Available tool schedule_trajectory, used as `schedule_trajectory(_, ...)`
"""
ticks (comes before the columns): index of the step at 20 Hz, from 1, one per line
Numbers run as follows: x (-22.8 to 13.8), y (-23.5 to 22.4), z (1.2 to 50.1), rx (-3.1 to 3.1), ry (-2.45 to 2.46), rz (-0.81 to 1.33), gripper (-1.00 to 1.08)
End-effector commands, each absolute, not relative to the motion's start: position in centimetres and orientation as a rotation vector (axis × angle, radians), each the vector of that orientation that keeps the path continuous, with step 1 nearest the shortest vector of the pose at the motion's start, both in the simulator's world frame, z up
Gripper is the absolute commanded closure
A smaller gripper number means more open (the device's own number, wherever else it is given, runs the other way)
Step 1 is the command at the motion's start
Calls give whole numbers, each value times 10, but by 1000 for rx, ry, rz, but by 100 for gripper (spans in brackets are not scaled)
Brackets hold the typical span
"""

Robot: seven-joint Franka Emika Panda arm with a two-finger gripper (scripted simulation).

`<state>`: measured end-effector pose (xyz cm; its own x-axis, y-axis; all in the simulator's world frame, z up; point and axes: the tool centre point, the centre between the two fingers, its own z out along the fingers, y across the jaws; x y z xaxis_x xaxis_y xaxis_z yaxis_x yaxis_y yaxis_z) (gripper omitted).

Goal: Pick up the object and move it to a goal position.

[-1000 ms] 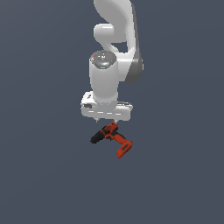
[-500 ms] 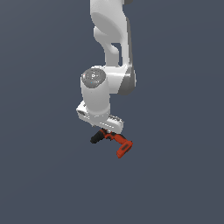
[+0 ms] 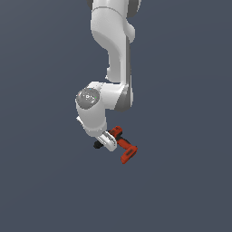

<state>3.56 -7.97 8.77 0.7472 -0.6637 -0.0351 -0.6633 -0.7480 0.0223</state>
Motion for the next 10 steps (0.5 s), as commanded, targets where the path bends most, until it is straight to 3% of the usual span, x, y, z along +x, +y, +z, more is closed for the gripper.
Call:
schedule_trajectory(1,37,-85,79,2890,-1200,-70,-60)
schedule_trajectory(10,39,-96,61,2808,-1361,-83,-60)
